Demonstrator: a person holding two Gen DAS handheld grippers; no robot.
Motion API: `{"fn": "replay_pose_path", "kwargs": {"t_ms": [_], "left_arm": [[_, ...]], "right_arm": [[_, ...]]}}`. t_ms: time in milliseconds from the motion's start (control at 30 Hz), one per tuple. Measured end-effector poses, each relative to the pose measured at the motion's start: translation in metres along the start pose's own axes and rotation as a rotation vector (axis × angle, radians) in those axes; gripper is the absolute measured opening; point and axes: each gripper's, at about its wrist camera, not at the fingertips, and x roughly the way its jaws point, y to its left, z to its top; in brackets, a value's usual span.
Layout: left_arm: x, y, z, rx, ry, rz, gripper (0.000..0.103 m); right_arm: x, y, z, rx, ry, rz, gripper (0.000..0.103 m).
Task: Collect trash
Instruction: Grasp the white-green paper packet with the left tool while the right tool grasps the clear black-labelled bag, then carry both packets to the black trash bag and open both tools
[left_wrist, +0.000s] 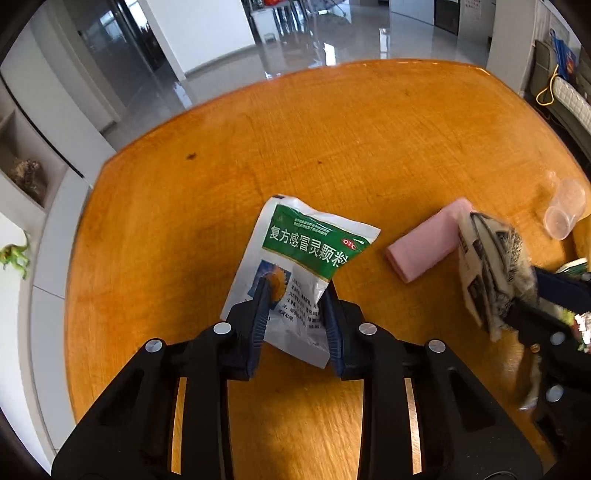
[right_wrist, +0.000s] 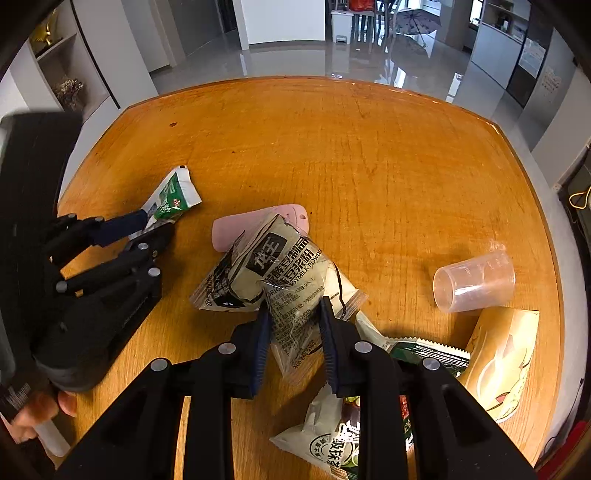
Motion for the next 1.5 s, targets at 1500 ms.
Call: {"fn": "replay_pose_path", "kwargs": {"t_ms": [1500], "left_arm": [[-0.219,0.122,-0.346,-0.434,-0.169,-0.017,0.01]], "right_arm": [[-0.101,0.219,-0.191,-0.333,-0.025,0.28,0.027]]}}
